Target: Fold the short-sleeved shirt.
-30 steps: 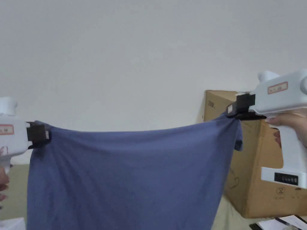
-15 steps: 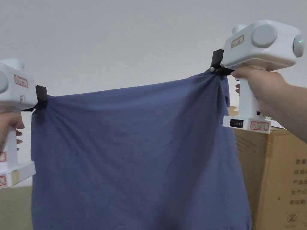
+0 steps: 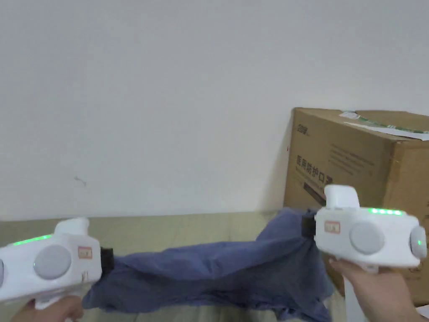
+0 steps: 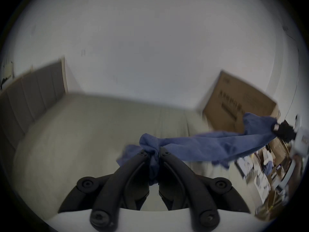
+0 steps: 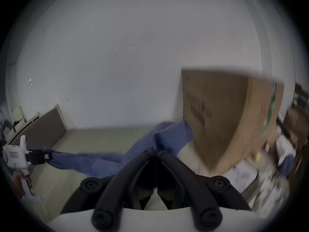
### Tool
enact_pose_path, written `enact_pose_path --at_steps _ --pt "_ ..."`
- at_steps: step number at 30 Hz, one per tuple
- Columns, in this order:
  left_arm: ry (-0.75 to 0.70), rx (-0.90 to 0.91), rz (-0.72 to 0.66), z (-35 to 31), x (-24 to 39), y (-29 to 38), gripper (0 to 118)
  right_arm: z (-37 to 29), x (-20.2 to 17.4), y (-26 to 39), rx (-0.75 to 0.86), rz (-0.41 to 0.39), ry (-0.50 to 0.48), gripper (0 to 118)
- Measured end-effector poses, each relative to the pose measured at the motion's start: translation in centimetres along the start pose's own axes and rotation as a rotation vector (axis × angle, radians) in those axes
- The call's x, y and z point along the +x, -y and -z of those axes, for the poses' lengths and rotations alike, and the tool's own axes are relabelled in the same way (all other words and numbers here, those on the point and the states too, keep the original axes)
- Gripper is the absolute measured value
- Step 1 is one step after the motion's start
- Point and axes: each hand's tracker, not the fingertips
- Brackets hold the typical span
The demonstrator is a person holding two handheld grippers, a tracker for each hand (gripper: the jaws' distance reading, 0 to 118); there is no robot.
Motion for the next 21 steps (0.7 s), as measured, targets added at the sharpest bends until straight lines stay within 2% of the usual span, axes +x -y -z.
enact_pose_path --at_steps 3,6,8,11,15,18,21 --pt "0.012 -0.153 -0.066 1.7 -2.5 9.7 6 0.1 2.1 11.9 -0.223 0.057 0.012 2" --pt "0.039 -0.246 -0.127 -0.4 -4.8 17.3 6 -4.1 3.5 20.6 -0.318 0.125 -0.004 2" --pt "0.033 -0.240 -0.135 -3.4 -6.1 20.8 6 -8.6 3.7 23.7 -0.340 0.107 -0.022 2" --pt "0.033 -0.247 -0.138 -9.6 -7.8 24.3 6 -16.2 3.8 25.6 -0.329 0.097 -0.033 2" --pt "0.008 -0.220 -0.109 -17.6 -8.9 26.6 6 -23.5 3.7 26.7 -0.400 0.142 -0.055 2" --pt "-0.054 -0.282 -0.069 -19.2 -9.1 27.7 6 -24.2 3.7 27.8 -0.511 0.130 -0.034 2" --pt "-0.064 -0.345 -0.054 -17.4 -9.0 28.5 7 -21.5 4.1 29.1 -0.602 0.111 -0.010 2"
